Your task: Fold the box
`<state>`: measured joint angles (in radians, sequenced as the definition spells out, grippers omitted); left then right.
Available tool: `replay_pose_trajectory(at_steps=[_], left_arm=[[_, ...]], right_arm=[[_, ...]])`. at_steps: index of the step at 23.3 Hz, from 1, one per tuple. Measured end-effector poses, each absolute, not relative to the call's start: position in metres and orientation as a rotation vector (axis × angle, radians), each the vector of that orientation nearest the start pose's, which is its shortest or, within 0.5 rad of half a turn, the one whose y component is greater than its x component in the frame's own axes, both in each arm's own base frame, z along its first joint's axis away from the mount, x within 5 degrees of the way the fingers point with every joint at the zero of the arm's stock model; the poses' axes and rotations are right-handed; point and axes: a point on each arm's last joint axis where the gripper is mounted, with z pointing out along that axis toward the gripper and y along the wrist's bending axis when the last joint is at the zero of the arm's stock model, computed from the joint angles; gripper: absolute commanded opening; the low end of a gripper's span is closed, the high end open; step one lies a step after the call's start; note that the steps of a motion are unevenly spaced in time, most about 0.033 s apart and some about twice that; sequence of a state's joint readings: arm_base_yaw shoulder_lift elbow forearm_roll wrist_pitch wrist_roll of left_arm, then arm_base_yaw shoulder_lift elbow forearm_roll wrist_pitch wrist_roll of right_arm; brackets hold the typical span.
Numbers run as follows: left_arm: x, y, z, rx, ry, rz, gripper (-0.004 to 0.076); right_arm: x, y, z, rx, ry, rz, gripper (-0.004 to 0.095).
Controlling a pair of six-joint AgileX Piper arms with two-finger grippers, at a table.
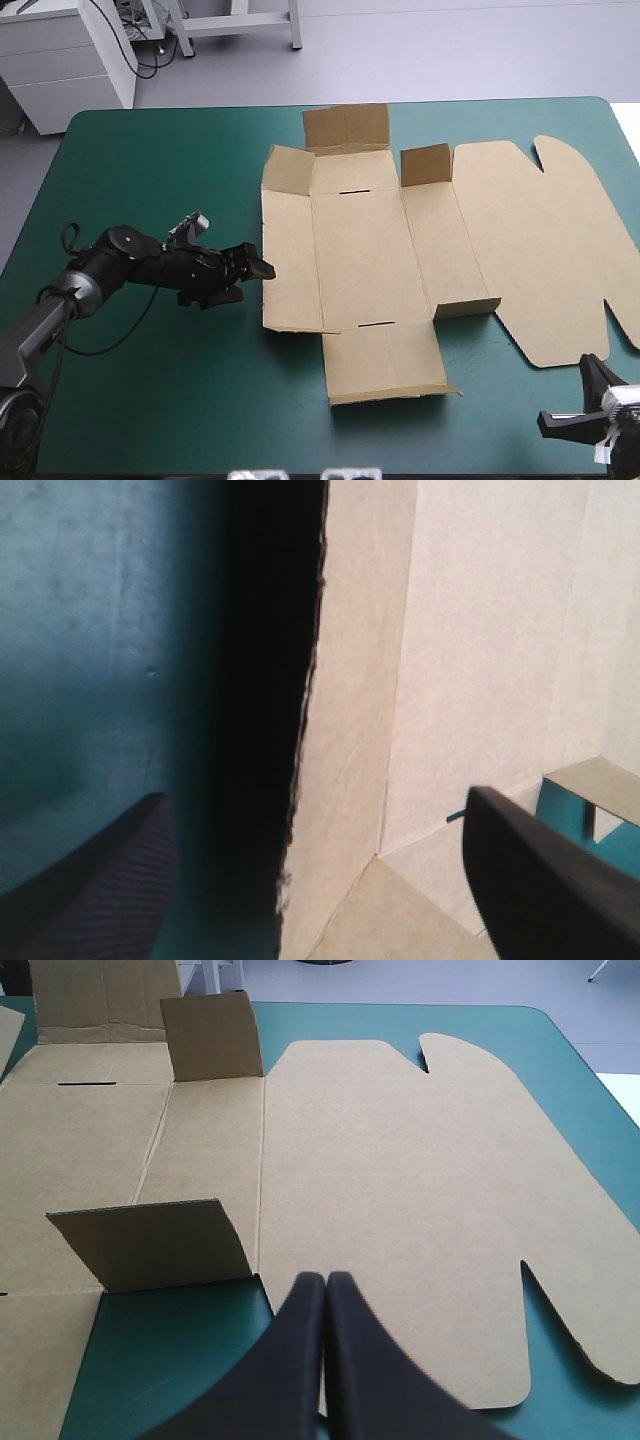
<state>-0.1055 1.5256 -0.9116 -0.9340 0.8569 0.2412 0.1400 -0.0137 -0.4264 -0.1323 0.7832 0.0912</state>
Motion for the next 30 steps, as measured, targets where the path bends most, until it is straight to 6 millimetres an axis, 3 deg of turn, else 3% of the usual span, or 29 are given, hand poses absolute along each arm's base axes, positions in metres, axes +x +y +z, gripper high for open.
replay_pose_trajectory(at_steps=[5,9,11,13,16,26,30], left_arm=[[0.285,-0.116,0.202,-0.263,2.785,-1.16,0.0564],[0.29,-0.128,0.195,-0.276,2.783,-1.212,0.0553],[0.293,-0.13,0.192,-0.299,2.769,-1.249,0.0495],[0.295,-0.131,0.19,-0.323,2.757,-1.26,0.0374],[0.297,-0.131,0.184,-0.307,2.76,-1.231,-0.0001],[0.3,-0.134,0.187,-0.223,2.742,-1.231,-0.0008],[0.305,-0.135,0.195,-0.113,2.754,-1.19,-0.0008]], right_arm=[[0.012,-0.007,0.28,-0.064,1.82,0.012,-0.0019],[0.012,-0.007,0.28,-0.064,1.82,0.012,-0.0019],[0.012,-0.007,0.28,-0.064,1.82,0.012,-0.0019],[0.012,-0.007,0.28,-0.064,1.82,0.012,-0.0019],[0.012,-0.007,0.28,-0.064,1.821,0.012,-0.0019],[0.011,-0.007,0.28,-0.064,1.822,0.012,-0.0019],[0.011,-0.007,0.28,-0.064,1.822,0.012,-0.0019]])
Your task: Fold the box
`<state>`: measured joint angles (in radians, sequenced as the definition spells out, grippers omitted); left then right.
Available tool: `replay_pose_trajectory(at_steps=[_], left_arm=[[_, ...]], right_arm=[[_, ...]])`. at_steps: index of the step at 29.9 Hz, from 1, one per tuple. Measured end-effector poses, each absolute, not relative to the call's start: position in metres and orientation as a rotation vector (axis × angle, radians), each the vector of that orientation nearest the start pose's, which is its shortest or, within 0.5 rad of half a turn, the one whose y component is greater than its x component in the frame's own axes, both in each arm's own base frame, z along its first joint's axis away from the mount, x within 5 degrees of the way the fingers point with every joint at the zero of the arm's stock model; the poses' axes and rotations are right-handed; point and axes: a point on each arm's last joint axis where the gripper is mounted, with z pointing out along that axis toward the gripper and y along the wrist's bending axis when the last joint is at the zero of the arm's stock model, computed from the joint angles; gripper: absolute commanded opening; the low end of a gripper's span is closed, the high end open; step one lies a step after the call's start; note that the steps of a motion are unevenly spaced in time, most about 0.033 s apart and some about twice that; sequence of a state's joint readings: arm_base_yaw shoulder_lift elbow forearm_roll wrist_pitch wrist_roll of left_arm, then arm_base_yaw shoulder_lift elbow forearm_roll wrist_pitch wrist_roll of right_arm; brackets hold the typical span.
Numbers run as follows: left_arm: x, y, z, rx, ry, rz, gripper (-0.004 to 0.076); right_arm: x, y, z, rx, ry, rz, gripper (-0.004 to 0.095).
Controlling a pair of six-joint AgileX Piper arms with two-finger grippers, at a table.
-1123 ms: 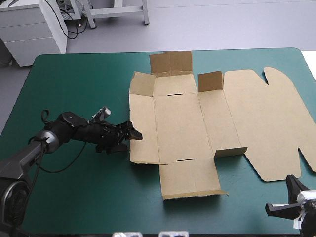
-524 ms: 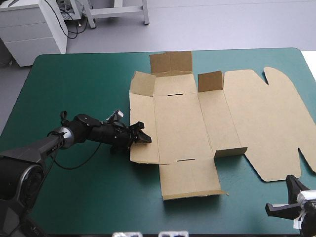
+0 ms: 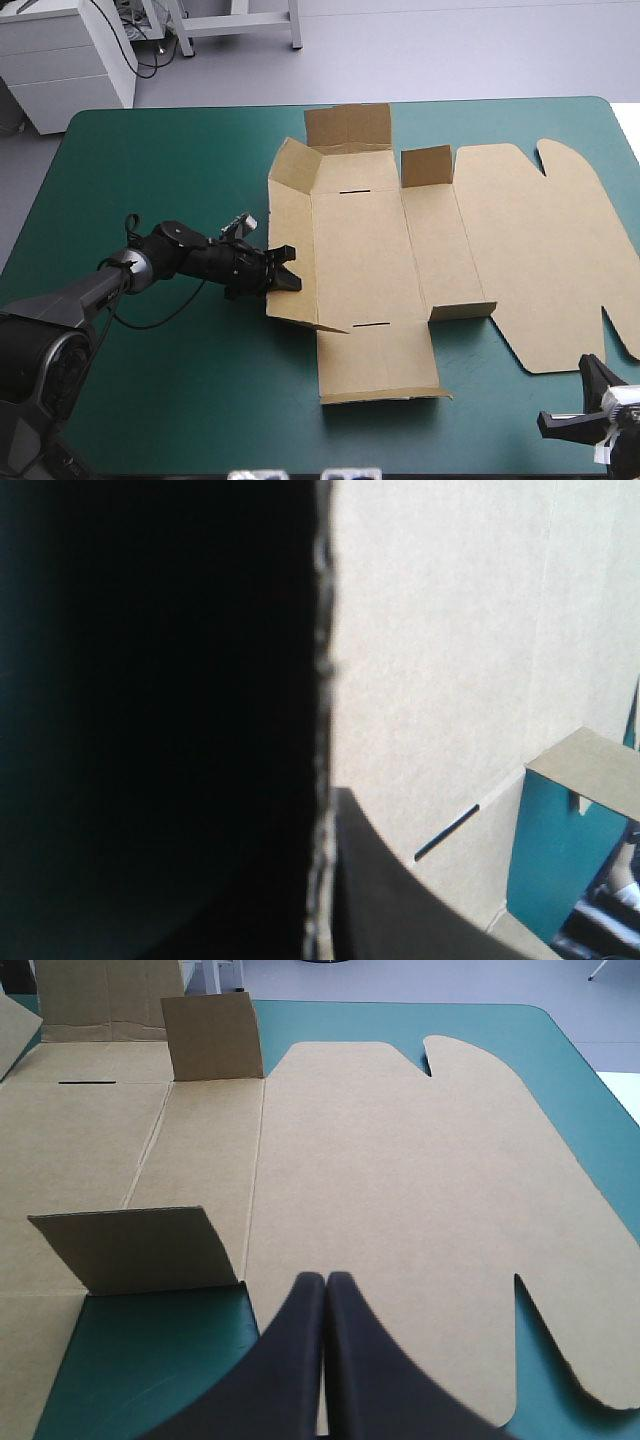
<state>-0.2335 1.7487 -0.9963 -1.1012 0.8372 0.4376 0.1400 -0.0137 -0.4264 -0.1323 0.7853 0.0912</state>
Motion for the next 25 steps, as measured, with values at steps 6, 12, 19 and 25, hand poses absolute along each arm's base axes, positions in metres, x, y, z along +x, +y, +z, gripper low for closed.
replay_pose_trajectory(at_steps=[6,12,19,25], left_arm=[[0.315,-0.129,0.215,0.172,2.85,-0.962,-0.0008],[0.321,-0.114,0.234,0.442,2.96,-0.648,-0.0008],[0.337,-0.098,0.268,0.654,2.93,-0.283,-0.0008],[0.354,-0.091,0.309,0.785,2.763,-0.094,-0.0008]], right_arm=[[0.011,-0.007,0.28,-0.064,1.822,0.012,-0.0019],[0.011,-0.007,0.28,-0.064,1.822,0.012,-0.0019],[0.011,-0.007,0.28,-0.064,1.823,0.012,-0.0019],[0.011,-0.007,0.28,-0.064,1.823,0.012,-0.0019]])
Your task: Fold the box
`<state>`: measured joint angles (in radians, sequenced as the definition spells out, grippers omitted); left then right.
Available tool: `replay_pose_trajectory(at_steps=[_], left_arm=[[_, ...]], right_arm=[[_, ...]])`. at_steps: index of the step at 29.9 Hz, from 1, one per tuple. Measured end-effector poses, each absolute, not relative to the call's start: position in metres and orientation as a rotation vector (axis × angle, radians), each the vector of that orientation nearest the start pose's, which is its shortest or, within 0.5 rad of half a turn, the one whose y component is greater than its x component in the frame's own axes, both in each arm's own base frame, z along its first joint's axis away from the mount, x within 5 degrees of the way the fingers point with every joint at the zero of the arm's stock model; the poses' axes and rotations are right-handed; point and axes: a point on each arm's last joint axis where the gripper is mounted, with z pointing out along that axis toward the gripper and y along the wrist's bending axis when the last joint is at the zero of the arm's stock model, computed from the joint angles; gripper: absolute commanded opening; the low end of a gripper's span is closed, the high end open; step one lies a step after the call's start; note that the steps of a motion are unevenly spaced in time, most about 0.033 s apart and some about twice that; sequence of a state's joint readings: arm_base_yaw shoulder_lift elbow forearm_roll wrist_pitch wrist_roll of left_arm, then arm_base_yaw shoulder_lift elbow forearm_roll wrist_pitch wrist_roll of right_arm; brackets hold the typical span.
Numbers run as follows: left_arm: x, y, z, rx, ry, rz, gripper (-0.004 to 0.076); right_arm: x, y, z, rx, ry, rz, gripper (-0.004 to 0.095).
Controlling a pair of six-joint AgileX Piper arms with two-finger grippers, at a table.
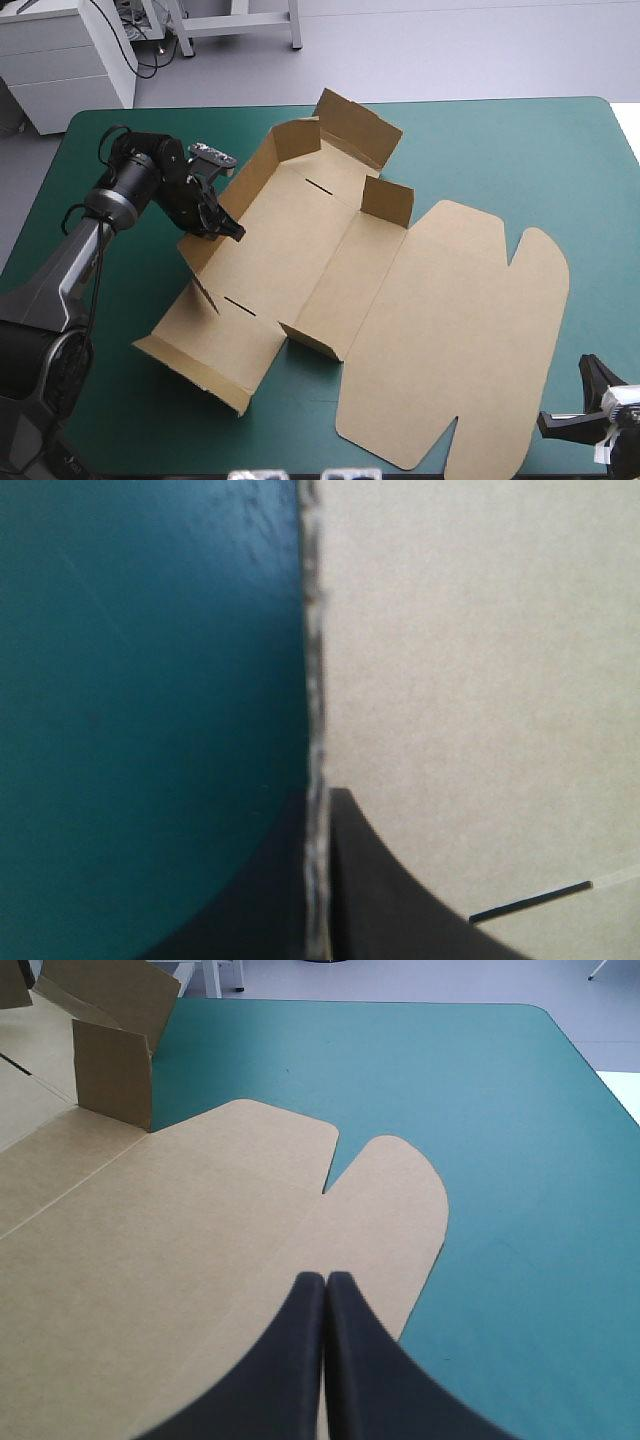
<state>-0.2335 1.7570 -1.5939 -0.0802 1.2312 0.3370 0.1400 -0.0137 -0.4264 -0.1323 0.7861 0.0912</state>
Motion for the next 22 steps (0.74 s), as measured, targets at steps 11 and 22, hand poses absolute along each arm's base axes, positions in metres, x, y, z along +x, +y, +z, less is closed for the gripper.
replay_pose_trajectory(at_steps=[11,22], left_arm=[[0.36,-0.11,0.353,1.34,2.352,0.102,-0.0008],[0.375,-0.124,0.37,1.601,1.938,0.661,-0.0008]], right_arm=[[0.011,-0.007,0.28,-0.064,1.823,0.012,-0.0019],[0.011,-0.007,0.28,-0.064,1.823,0.012,-0.0019]])
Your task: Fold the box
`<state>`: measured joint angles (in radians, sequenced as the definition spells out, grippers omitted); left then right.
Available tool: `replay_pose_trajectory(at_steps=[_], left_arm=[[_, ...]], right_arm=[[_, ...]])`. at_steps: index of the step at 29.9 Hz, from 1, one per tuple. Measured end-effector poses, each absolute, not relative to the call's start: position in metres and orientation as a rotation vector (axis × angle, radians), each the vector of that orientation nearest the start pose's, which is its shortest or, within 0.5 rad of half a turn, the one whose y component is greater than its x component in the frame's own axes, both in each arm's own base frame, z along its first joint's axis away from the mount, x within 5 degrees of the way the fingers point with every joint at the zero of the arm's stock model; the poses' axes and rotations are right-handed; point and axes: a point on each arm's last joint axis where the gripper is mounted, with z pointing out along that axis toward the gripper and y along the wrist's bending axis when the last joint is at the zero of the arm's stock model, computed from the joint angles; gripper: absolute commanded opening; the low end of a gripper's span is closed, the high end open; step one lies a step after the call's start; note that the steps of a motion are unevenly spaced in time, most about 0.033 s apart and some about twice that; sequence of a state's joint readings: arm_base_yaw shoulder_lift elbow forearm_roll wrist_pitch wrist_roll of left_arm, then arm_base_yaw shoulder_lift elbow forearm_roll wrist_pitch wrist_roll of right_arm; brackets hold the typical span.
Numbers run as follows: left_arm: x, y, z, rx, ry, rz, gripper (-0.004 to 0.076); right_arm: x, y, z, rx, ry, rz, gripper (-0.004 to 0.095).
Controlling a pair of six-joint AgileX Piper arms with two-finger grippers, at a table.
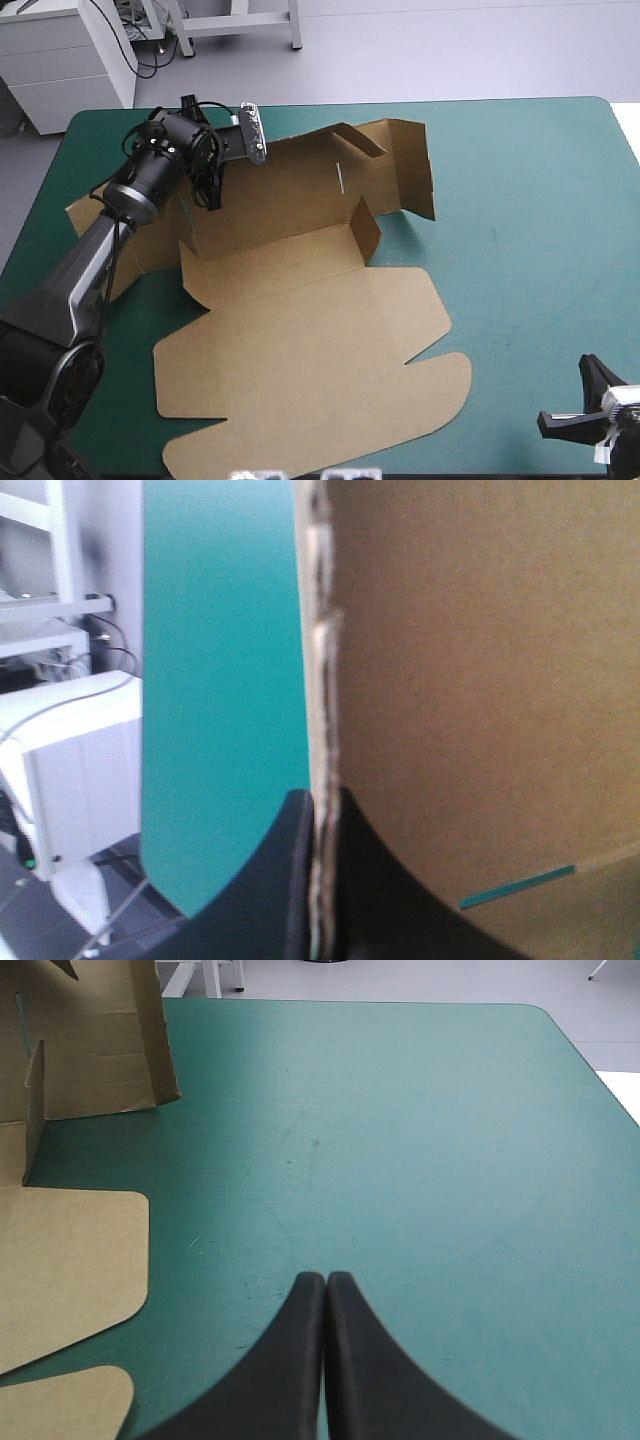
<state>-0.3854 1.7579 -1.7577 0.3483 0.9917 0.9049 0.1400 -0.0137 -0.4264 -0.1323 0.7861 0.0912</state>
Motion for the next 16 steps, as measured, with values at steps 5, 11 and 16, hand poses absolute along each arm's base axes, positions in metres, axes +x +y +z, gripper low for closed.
replay_pose_trajectory(at_steps=[5,11,16], left_arm=[[0.377,-0.141,0.378,1.601,1.782,0.74,-0.0008],[0.371,-0.166,0.386,1.577,1.664,0.83,-0.0008],[0.362,-0.189,0.375,1.621,1.604,0.827,-0.0008]], right_arm=[[0.011,-0.007,0.28,-0.064,1.823,0.012,-0.0019],[0.011,-0.007,0.28,-0.064,1.823,0.012,-0.0019],[0.011,-0.007,0.28,-0.064,1.823,0.012,-0.0019]])
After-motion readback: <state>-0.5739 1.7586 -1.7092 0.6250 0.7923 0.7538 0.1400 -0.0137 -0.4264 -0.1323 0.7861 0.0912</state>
